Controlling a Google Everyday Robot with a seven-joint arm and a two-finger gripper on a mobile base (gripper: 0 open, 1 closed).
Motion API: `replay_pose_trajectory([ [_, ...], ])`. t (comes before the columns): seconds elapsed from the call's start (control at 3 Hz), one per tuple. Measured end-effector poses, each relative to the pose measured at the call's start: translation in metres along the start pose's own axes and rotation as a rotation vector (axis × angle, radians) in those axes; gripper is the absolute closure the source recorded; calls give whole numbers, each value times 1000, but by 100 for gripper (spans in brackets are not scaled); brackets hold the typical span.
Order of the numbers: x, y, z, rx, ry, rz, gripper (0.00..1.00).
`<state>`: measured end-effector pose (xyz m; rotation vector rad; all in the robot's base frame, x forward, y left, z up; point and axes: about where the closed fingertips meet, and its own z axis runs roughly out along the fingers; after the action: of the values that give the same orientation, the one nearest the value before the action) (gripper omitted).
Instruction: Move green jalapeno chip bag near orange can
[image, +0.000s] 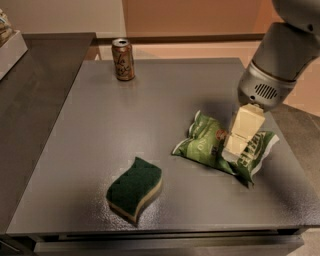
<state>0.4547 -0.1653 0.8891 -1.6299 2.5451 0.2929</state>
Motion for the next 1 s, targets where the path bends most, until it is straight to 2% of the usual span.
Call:
replay_pose_trajectory([
  [0.33, 1, 7, 18, -5, 11, 17, 0],
  [1.0, 7, 11, 45, 62, 39, -16, 0],
])
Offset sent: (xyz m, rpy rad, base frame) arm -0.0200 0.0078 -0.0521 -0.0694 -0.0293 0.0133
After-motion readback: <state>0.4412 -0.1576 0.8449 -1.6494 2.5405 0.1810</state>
